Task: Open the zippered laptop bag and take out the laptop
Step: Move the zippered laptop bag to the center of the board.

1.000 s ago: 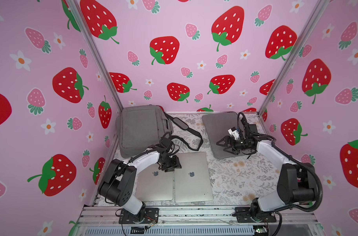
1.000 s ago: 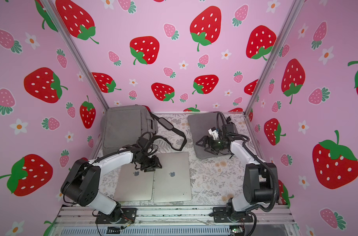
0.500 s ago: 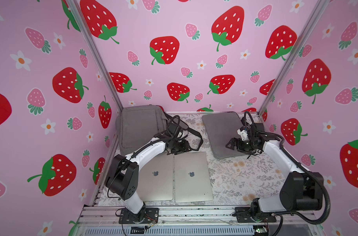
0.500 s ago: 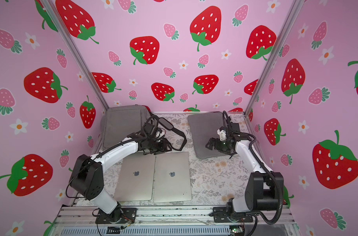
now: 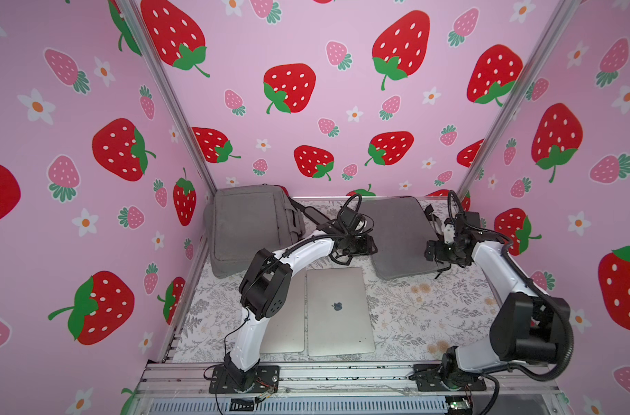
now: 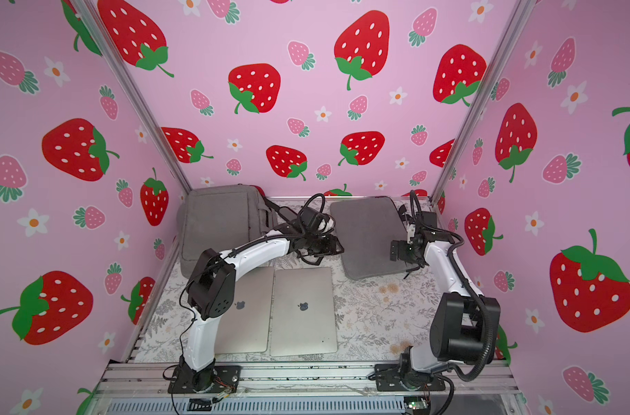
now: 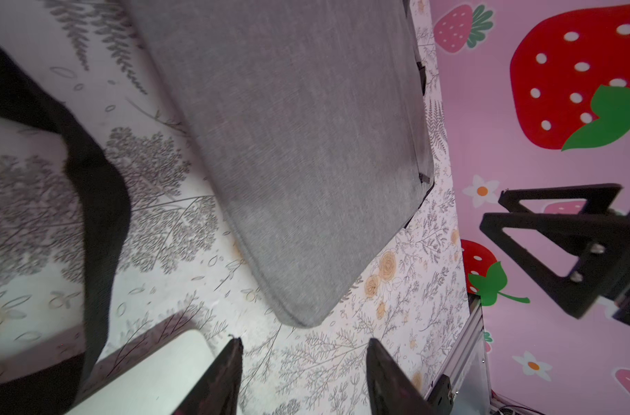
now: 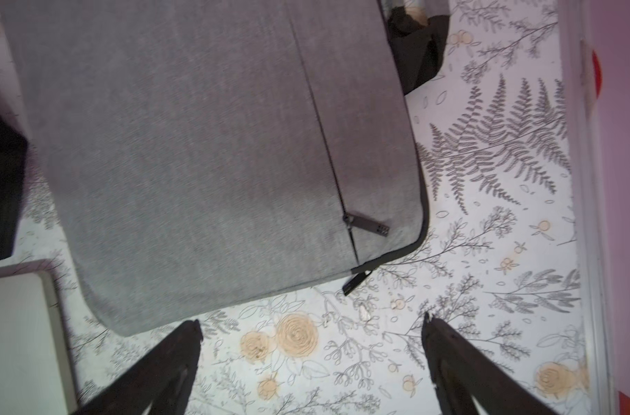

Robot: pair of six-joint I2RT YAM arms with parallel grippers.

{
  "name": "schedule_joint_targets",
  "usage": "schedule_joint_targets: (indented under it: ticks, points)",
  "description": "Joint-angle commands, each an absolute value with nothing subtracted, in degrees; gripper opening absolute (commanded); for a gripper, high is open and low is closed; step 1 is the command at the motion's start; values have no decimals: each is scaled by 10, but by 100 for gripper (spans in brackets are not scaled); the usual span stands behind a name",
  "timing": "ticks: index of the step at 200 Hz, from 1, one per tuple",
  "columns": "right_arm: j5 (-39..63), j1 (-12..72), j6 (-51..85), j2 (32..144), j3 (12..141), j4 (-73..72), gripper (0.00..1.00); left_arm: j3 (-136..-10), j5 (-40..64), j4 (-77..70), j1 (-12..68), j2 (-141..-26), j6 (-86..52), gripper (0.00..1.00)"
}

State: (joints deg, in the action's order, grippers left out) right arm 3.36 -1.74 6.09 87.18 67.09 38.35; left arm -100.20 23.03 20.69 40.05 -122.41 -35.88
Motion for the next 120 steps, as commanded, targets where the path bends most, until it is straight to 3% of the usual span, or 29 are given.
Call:
schedule_joint_targets:
  ticks: [1,120]
  points:
    - [17,-35,15,901,691,354,100,-1042,222,203,410,-1261,-390,57]
    - [134,-128,-35,1119,799,340,100,-1137,216,228,426,-1379,-423,57]
